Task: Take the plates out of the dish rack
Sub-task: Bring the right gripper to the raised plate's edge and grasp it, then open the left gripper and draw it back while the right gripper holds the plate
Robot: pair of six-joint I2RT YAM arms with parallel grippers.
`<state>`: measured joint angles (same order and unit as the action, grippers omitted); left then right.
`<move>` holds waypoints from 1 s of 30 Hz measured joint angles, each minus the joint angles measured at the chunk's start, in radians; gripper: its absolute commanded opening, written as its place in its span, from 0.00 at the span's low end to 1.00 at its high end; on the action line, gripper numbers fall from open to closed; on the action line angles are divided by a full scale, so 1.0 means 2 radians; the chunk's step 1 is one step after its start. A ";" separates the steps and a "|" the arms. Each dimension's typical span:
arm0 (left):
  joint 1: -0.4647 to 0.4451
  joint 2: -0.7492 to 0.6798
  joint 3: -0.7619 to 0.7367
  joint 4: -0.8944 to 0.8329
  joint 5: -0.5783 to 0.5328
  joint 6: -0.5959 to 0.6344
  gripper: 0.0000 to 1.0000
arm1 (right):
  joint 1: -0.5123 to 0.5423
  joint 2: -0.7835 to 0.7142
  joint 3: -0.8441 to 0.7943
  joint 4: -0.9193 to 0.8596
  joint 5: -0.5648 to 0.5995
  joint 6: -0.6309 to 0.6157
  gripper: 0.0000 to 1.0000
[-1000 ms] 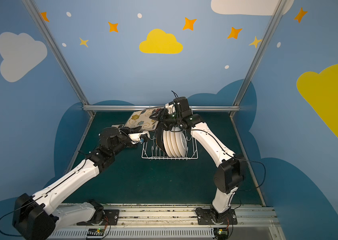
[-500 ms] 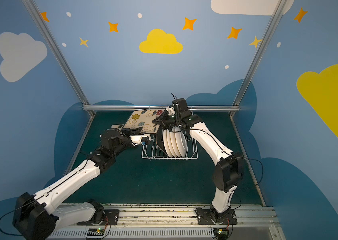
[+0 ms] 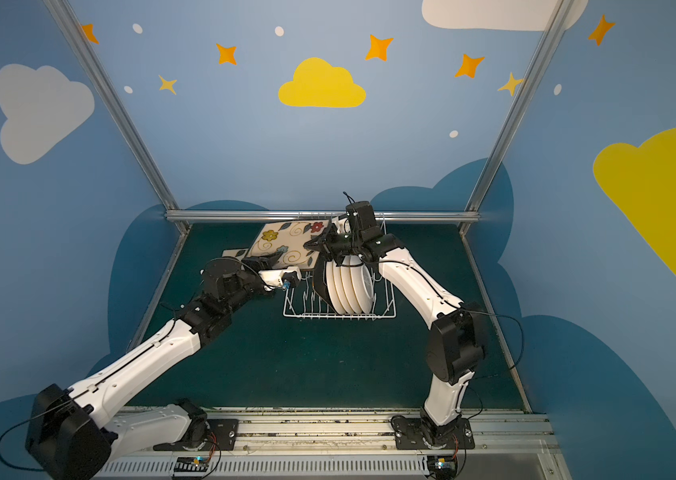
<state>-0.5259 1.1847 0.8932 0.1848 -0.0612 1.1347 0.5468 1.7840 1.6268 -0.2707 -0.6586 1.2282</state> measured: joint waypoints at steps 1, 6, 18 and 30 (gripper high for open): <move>0.000 0.000 0.000 0.003 -0.001 -0.002 0.74 | -0.001 0.000 -0.006 0.006 0.000 0.001 0.00; 0.000 0.001 0.000 0.023 -0.008 -0.006 0.98 | -0.006 0.000 -0.024 0.022 -0.002 0.013 0.00; 0.003 -0.026 0.000 0.019 -0.012 -0.039 1.00 | -0.042 0.000 -0.048 0.075 0.005 0.026 0.00; 0.081 -0.118 0.000 -0.072 0.050 -0.225 1.00 | -0.076 -0.009 -0.059 0.089 0.026 0.014 0.00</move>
<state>-0.3634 0.9485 0.8936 0.0402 0.0395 0.6838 0.3946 1.7664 1.5082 -0.0925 -0.6071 1.2556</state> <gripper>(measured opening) 0.996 0.162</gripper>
